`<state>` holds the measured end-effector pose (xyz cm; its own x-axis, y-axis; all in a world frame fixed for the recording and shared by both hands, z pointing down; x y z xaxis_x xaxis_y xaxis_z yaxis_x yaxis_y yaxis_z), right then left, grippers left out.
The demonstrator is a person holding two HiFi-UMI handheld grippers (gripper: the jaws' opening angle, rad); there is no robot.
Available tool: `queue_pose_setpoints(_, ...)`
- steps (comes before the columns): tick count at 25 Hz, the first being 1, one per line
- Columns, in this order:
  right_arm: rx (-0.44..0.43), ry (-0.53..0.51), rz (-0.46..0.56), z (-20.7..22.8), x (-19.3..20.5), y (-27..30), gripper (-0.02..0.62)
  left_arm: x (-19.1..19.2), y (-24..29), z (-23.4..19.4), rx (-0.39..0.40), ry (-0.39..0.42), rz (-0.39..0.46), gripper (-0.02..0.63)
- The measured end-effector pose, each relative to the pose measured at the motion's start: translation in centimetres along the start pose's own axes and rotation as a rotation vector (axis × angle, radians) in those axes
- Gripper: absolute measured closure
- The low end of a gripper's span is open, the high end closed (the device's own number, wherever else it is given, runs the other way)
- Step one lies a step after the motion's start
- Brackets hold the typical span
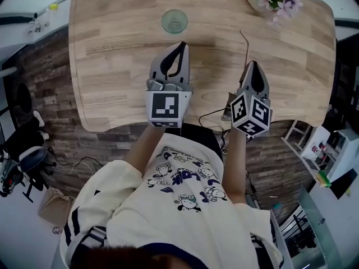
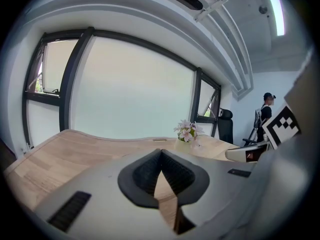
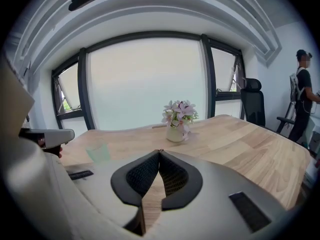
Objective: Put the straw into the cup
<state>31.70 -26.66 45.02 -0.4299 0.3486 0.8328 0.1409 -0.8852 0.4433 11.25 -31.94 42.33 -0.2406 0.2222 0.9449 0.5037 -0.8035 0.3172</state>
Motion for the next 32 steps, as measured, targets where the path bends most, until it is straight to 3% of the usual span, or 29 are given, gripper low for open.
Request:
queue_pose_setpoints(16,0.024,-0.01,-0.217,4.7,2.3,4.8,0.584,2.7,3.0,2.1,0.027,-0.052,-0.1,0.575)
queue_pose_setpoints(23,0.012,0.045,-0.372,6.1,4.6,6.5,0.546,3.9,3.6,2.5,0.045,-0.051,-0.141,0.575)
queue_pose_setpoints(28,-0.006,0.006,-0.554,7.0,6.8,7.5,0.543,4.4,3.9,2.9,0.054,-0.056,-0.152,0.575)
queue_pose_setpoints(32,0.011,-0.027,-0.597,7.7,7.4,8.1,0.535,4.7,4.0,3.4,0.061,-0.064,-0.161,0.574)
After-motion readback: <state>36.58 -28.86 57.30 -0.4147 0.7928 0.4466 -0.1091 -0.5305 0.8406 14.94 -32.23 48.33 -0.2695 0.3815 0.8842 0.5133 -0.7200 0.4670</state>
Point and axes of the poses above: the fingertips, and each gripper's own axes: y forward along the fingers, z to its right, x out of its underside, the point moved 1 cm from there along -y, backward along the fingers, and after that the axes turned 15 degrees about y, right-handed, at the moved point
